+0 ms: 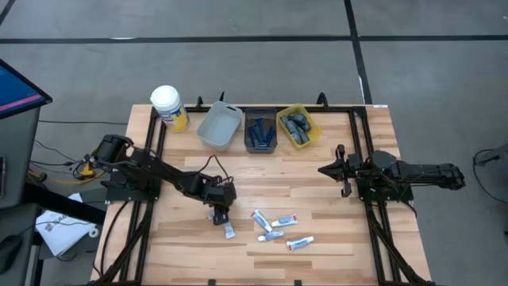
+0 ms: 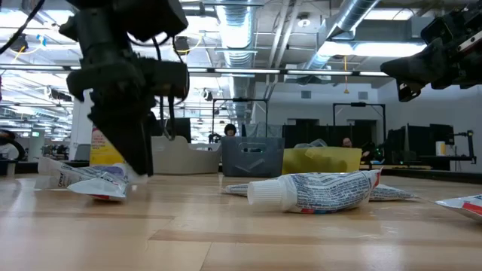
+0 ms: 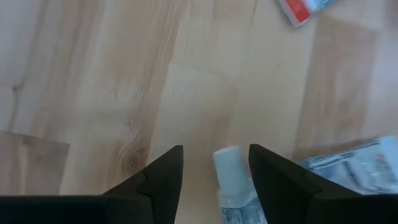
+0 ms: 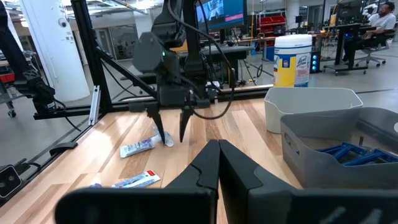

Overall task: Pick & Place Travel size toiletries
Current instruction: Put the toothpaste into the gray bin

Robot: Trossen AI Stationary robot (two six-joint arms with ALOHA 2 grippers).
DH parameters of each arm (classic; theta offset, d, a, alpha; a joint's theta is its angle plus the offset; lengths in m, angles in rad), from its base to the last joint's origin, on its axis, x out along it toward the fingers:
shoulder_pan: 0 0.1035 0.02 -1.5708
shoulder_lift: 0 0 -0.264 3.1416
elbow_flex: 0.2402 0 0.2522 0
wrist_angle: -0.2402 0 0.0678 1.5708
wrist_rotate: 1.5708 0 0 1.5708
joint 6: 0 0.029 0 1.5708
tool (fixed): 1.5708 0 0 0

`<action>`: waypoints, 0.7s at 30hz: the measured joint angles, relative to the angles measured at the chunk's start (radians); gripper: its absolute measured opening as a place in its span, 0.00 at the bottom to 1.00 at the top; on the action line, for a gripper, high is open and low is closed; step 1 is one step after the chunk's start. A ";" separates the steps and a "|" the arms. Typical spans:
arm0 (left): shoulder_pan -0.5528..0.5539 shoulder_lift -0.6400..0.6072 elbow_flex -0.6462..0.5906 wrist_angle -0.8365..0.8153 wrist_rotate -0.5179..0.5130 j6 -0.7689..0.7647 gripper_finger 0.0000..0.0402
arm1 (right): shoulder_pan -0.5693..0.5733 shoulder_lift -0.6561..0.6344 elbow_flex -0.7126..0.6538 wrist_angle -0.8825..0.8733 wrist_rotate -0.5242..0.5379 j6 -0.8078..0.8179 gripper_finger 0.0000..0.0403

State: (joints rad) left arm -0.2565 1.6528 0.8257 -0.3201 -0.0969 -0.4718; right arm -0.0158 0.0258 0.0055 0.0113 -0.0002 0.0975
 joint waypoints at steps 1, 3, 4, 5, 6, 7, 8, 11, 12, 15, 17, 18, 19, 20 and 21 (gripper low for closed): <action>0.000 0.011 0.000 0.002 0.002 -0.002 0.45 | 0.000 0.000 0.000 0.000 0.000 0.000 0.00; 0.000 0.031 0.000 0.003 0.009 -0.003 0.45 | 0.000 0.000 0.000 0.000 0.000 0.000 0.00; 0.000 0.037 0.001 0.003 0.008 -0.005 0.45 | 0.000 0.000 0.000 0.000 0.000 0.000 0.00; 0.000 0.042 0.002 0.002 0.006 -0.005 0.44 | 0.000 0.000 0.000 0.000 0.000 0.000 0.00; 0.000 0.047 0.003 0.001 0.005 -0.005 0.44 | 0.000 0.000 0.000 0.000 0.000 0.000 0.00; 0.000 0.053 0.003 0.001 0.005 -0.005 0.43 | 0.000 0.000 0.000 0.000 0.000 0.000 0.00; 0.000 0.054 0.003 0.000 0.007 -0.006 0.42 | 0.000 0.000 0.000 0.000 0.000 0.000 0.00; 0.000 0.051 0.002 -0.004 0.009 -0.007 0.35 | 0.000 0.000 0.000 0.000 0.000 0.000 0.00; 0.000 0.046 0.002 -0.007 0.008 -0.007 0.32 | 0.000 0.000 0.000 0.000 0.000 0.000 0.00; 0.001 0.040 0.001 -0.015 0.007 -0.014 0.22 | 0.000 0.000 0.000 0.000 0.000 0.000 0.00; 0.001 0.040 0.001 -0.019 0.004 -0.030 0.16 | 0.000 0.000 0.000 0.000 0.000 0.000 0.00; 0.001 0.040 0.001 -0.019 0.003 -0.033 0.12 | 0.000 0.000 0.000 0.000 0.000 0.000 0.00; 0.002 0.040 0.001 -0.020 0.009 -0.033 0.09 | 0.000 0.000 0.000 0.000 0.000 0.000 0.00; 0.003 0.040 0.001 -0.020 0.016 -0.034 0.06 | 0.000 0.000 0.000 0.000 0.000 0.000 0.00; 0.003 0.040 0.001 -0.018 0.026 -0.034 0.04 | 0.000 0.000 0.000 0.000 0.000 0.000 0.00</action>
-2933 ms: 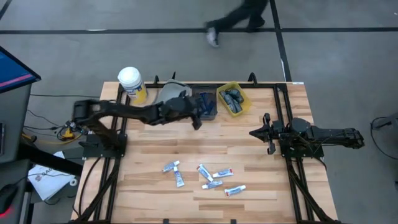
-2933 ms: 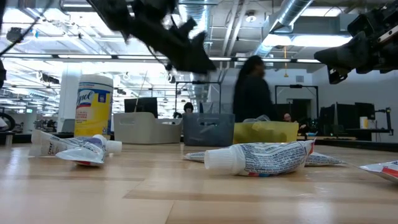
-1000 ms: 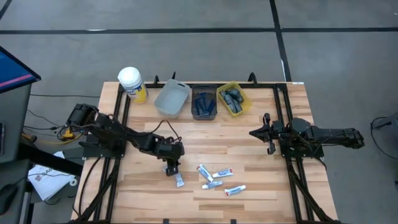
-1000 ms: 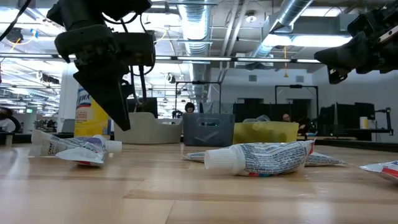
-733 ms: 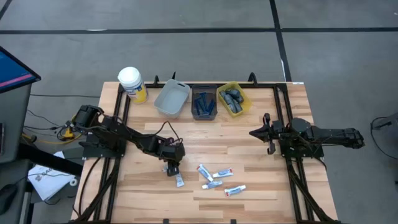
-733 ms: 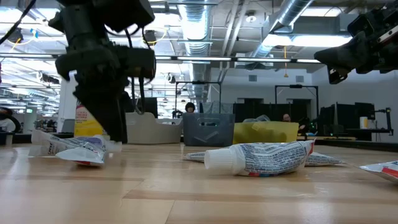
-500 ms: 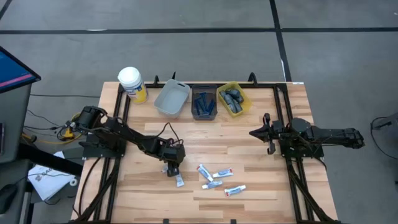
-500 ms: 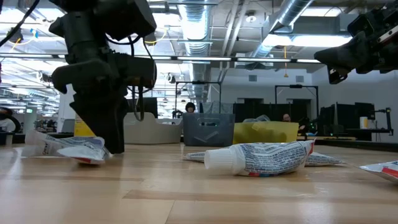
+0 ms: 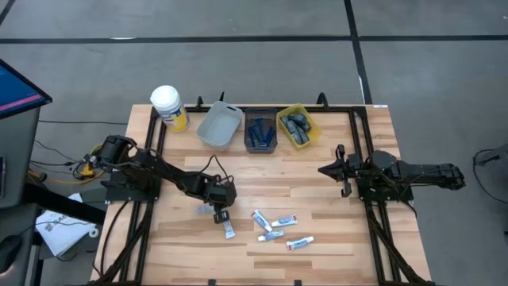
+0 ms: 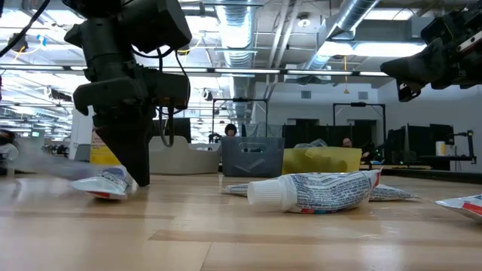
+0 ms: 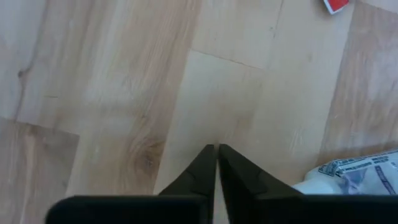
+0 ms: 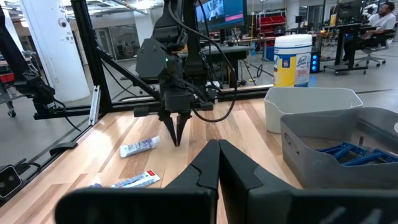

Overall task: Pick & Place Travel size toiletries
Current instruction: Put the toothpaste into the gray bin

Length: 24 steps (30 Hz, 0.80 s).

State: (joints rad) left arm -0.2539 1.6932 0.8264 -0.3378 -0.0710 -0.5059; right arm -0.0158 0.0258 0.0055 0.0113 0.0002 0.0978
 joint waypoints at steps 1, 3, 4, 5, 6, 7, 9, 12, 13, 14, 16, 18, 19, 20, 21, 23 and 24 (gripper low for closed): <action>0.000 0.000 0.000 0.002 0.002 -0.001 0.02 | 0.000 0.000 0.000 0.000 0.000 0.000 0.00; 0.003 -0.002 0.000 0.002 0.009 -0.001 0.01 | 0.000 0.000 0.000 0.000 0.000 0.000 0.00; 0.006 -0.006 -0.002 0.001 0.017 -0.004 0.00 | 0.000 0.000 0.000 0.000 0.000 0.000 0.00; 0.009 -0.008 -0.002 0.001 0.021 -0.008 0.00 | 0.000 0.000 0.000 0.000 0.000 0.000 0.00; 0.013 -0.013 -0.002 -0.002 0.030 -0.015 0.00 | 0.000 0.000 0.000 0.000 0.000 0.000 0.00; 0.018 -0.023 -0.004 -0.013 0.044 -0.021 0.00 | 0.000 0.000 0.000 0.000 0.000 0.000 0.00; 0.027 -0.057 -0.007 -0.042 0.051 -0.036 0.00 | 0.000 0.000 0.000 0.000 0.000 0.000 0.00; 0.028 -0.137 -0.003 -0.132 0.041 -0.081 0.00 | 0.000 0.000 0.000 0.000 0.000 0.000 0.00; 0.021 -0.168 -0.004 -0.187 0.035 -0.085 0.01 | 0.000 0.000 0.000 0.000 0.000 0.000 0.00; 0.014 -0.197 -0.004 -0.230 0.028 -0.086 0.01 | 0.000 0.000 0.000 0.000 0.000 0.000 0.00; -0.010 -0.265 -0.004 -0.317 0.027 -0.098 0.04 | 0.000 0.000 0.000 0.000 0.000 0.000 0.00; -0.038 -0.330 -0.006 -0.378 0.028 -0.131 0.08 | 0.000 0.000 0.000 0.000 0.000 0.000 0.00; -0.053 -0.359 -0.007 -0.402 0.028 -0.143 0.10 | 0.000 0.000 0.000 0.000 0.000 0.000 0.00; -0.070 -0.386 -0.007 -0.417 0.030 -0.153 0.13 | 0.000 0.000 0.000 0.000 0.000 0.000 0.00; -0.091 -0.408 -0.007 -0.429 0.028 -0.165 0.17 | 0.000 0.000 0.000 0.000 0.000 0.000 0.00; -0.131 -0.438 -0.007 -0.456 0.022 -0.186 0.24 | 0.000 0.000 0.000 0.000 0.000 0.000 0.00; -0.152 -0.444 -0.007 -0.467 0.022 -0.187 0.28 | 0.000 0.000 0.000 0.000 0.000 0.000 0.00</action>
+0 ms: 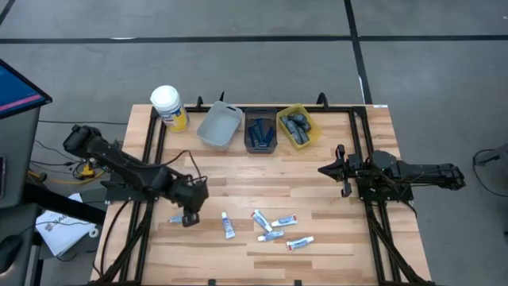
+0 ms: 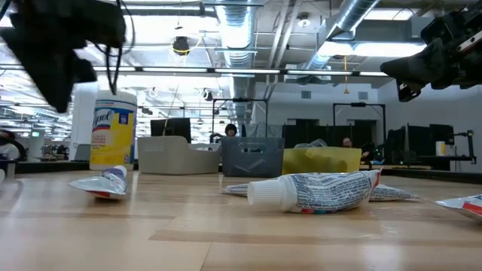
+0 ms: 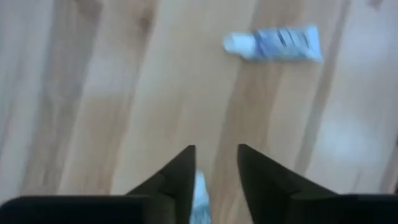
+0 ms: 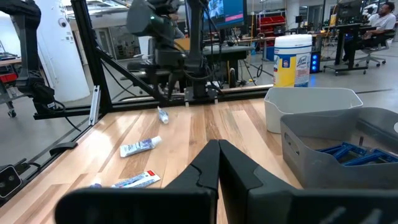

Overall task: Pick & Place Travel size toiletries
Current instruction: Put the toothpaste into the gray bin

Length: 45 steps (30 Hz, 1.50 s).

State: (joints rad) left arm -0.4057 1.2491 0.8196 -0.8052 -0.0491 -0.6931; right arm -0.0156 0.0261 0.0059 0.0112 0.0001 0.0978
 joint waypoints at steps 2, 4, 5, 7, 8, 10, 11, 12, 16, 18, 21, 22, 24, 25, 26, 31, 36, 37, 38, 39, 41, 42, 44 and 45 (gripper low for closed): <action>-0.035 0.001 0.000 -0.011 -0.006 -0.012 0.37 | 0.000 0.000 0.000 0.000 0.000 0.000 0.00; -0.070 0.019 0.000 -0.015 -0.028 -0.024 0.45 | 0.000 0.000 0.000 0.000 0.000 0.000 0.00; -0.085 0.033 0.000 -0.015 -0.043 -0.029 0.48 | 0.000 0.000 0.000 0.000 0.000 0.000 0.00; -0.109 0.067 0.000 -0.015 -0.064 -0.044 0.54 | 0.000 0.000 0.000 0.000 0.000 0.000 0.00; -0.118 0.086 0.000 -0.015 -0.074 -0.052 0.56 | 0.000 0.000 0.000 0.000 0.000 0.000 0.00; -0.134 0.126 0.000 -0.015 -0.075 -0.073 0.59 | 0.000 0.000 0.000 0.000 0.000 0.000 0.00; -0.142 0.146 0.000 -0.017 -0.075 -0.083 0.60 | 0.000 0.000 0.000 0.000 0.000 0.000 0.00; -0.149 0.168 0.000 -0.017 -0.076 -0.098 0.60 | 0.000 0.000 0.000 0.000 0.000 0.000 0.00; -0.165 0.242 0.000 -0.018 -0.076 -0.123 0.59 | 0.000 0.000 0.000 0.000 0.000 0.000 0.00; -0.165 0.266 0.000 -0.019 -0.075 -0.156 0.58 | 0.000 0.000 0.000 0.000 0.000 0.000 0.00; -0.165 0.283 -0.003 -0.015 -0.073 -0.179 0.58 | 0.000 0.000 0.000 0.000 0.000 0.000 0.00; -0.166 0.284 -0.011 -0.012 -0.066 -0.180 0.58 | 0.000 0.000 0.000 0.000 0.000 0.000 0.00; -0.165 0.279 -0.037 -0.008 -0.046 -0.186 0.58 | 0.000 0.000 0.000 0.000 0.000 0.000 0.00; -0.165 0.276 -0.053 -0.008 -0.030 -0.194 0.58 | 0.000 0.000 0.000 0.000 0.000 0.000 0.00; -0.166 0.272 -0.068 -0.007 -0.017 -0.205 0.58 | 0.000 0.000 0.000 0.000 0.000 0.000 0.00; -0.166 0.233 -0.128 0.035 0.022 -0.226 0.56 | 0.000 0.000 0.000 0.000 0.000 0.000 0.00; -0.166 0.210 -0.149 0.065 0.022 -0.226 0.47 | 0.000 0.000 0.000 0.000 0.000 0.000 0.00; -0.166 0.210 -0.149 0.069 0.021 -0.226 0.44 | 0.000 0.000 0.000 0.000 0.000 0.000 0.00; -0.166 0.210 -0.149 0.073 0.020 -0.226 0.41 | 0.000 0.000 0.000 0.000 0.000 0.000 0.00; -0.166 0.210 -0.149 0.076 0.020 -0.225 0.39 | 0.000 0.000 0.000 0.000 0.000 0.000 0.00; -0.166 0.210 -0.149 0.083 0.018 -0.220 0.34 | 0.000 0.000 0.000 0.000 0.000 0.000 0.00; -0.165 0.210 -0.149 0.088 0.015 -0.211 0.32 | 0.000 0.000 0.000 0.000 0.000 0.000 0.00; -0.165 0.210 -0.149 0.105 0.012 -0.198 0.29 | 0.000 0.000 0.000 0.000 0.000 0.000 0.00; -0.165 0.210 -0.149 0.112 0.008 -0.197 0.28 | 0.000 0.000 0.000 0.000 0.000 0.000 0.00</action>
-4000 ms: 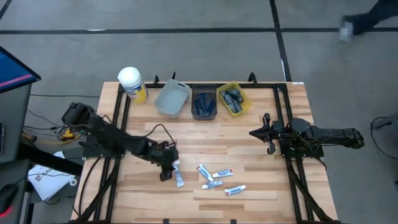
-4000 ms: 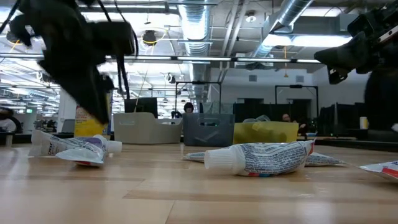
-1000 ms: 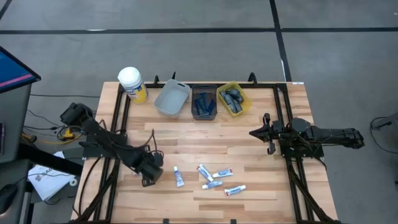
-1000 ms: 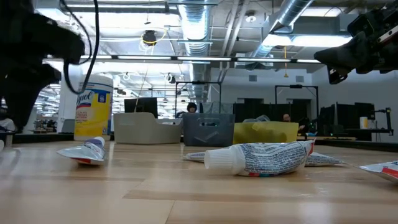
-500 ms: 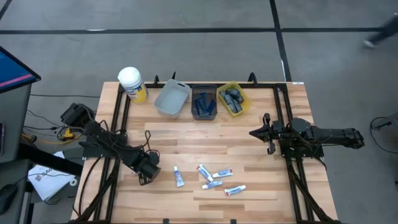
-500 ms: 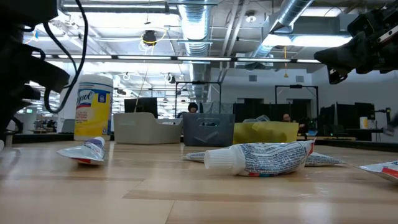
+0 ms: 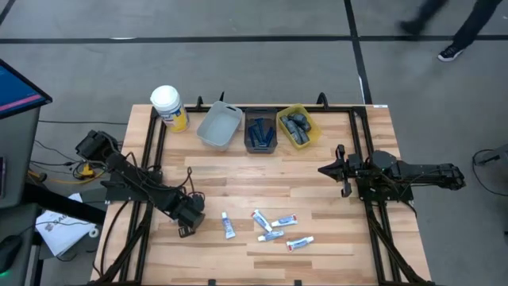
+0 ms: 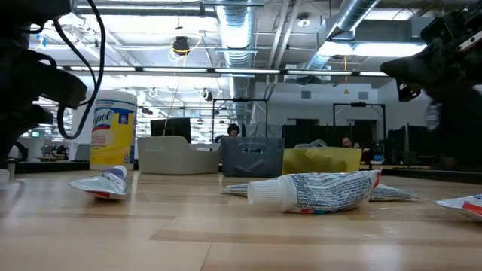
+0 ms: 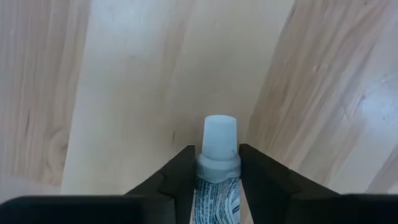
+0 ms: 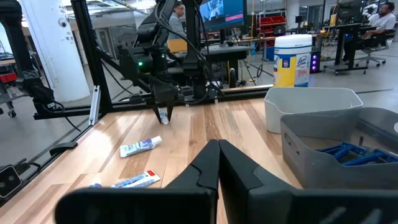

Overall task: Pick & Place Travel size toiletries
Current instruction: Put the toothpaste into the gray bin

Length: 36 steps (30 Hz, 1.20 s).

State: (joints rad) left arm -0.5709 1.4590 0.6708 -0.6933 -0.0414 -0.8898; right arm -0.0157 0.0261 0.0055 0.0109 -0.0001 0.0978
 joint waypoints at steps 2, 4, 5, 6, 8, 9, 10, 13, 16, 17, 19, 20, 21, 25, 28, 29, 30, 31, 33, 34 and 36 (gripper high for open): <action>0.000 0.000 0.000 0.008 -0.010 0.001 0.28 | 0.000 0.000 0.000 0.000 0.000 0.000 0.00; 0.000 0.000 0.000 0.010 -0.014 0.002 0.30 | 0.000 0.000 0.000 0.000 0.000 0.000 0.00; 0.000 0.000 0.000 0.011 -0.014 0.002 0.30 | 0.000 0.000 0.000 0.000 0.000 0.000 0.00; 0.000 0.000 0.000 0.012 -0.015 0.003 0.31 | 0.000 0.000 0.000 0.000 0.000 0.000 0.00; 0.000 0.000 0.000 0.014 -0.015 0.003 0.30 | 0.000 0.000 0.000 0.000 0.000 0.000 0.00; 0.000 0.000 0.000 0.014 -0.015 0.003 0.28 | 0.000 0.000 0.000 0.000 0.000 0.000 0.00; 0.000 0.000 0.000 0.014 -0.015 0.003 0.27 | 0.000 0.000 0.000 0.000 0.000 0.000 0.00; 0.003 0.000 0.000 0.017 -0.011 0.002 0.20 | 0.000 0.000 0.000 0.000 0.000 0.000 0.00; 0.016 0.000 0.000 0.021 -0.003 -0.004 0.15 | 0.000 0.000 0.000 0.000 0.000 0.000 0.00; 0.021 0.000 0.000 0.022 0.001 -0.004 0.14 | 0.000 0.000 0.000 0.000 0.000 0.000 0.00; 0.032 0.000 0.000 0.027 0.009 -0.005 0.15 | 0.000 0.000 0.000 0.000 0.000 0.000 0.00; 0.038 0.000 0.000 0.028 0.013 -0.005 0.15 | 0.000 0.000 0.000 0.000 0.000 0.000 0.00; 0.044 0.000 0.000 0.030 0.017 -0.005 0.15 | 0.000 0.000 0.000 0.000 0.000 0.000 0.00; 0.074 -0.021 0.001 0.040 0.048 -0.005 0.15 | 0.000 0.000 0.000 0.000 0.000 0.000 0.00; 0.101 -0.071 0.007 0.041 0.051 -0.013 0.15 | 0.000 0.000 0.000 0.000 0.000 0.000 0.00; 0.114 -0.090 0.011 0.046 0.050 -0.015 0.15 | 0.000 0.000 0.000 0.000 0.000 0.000 0.00; 0.128 -0.113 0.014 0.049 0.046 -0.021 0.15 | 0.000 0.000 0.000 0.000 0.000 0.000 0.00; 0.144 -0.140 0.015 0.047 0.040 -0.030 0.15 | 0.000 0.000 0.000 0.000 0.000 0.000 0.00; 0.182 -0.194 0.024 0.060 0.031 -0.035 0.15 | 0.000 0.000 0.000 0.000 0.000 0.000 0.00; 0.203 -0.224 0.028 0.076 0.024 -0.035 0.15 | 0.000 0.000 0.000 0.000 0.000 0.000 0.00; 0.249 -0.286 0.035 0.114 -0.014 -0.034 0.15 | 0.000 0.000 0.000 0.000 0.000 0.000 0.00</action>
State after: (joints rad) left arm -0.3221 1.1727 0.7060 -0.5789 -0.0555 -0.9242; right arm -0.0158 0.0258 0.0059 0.0109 0.0002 0.0975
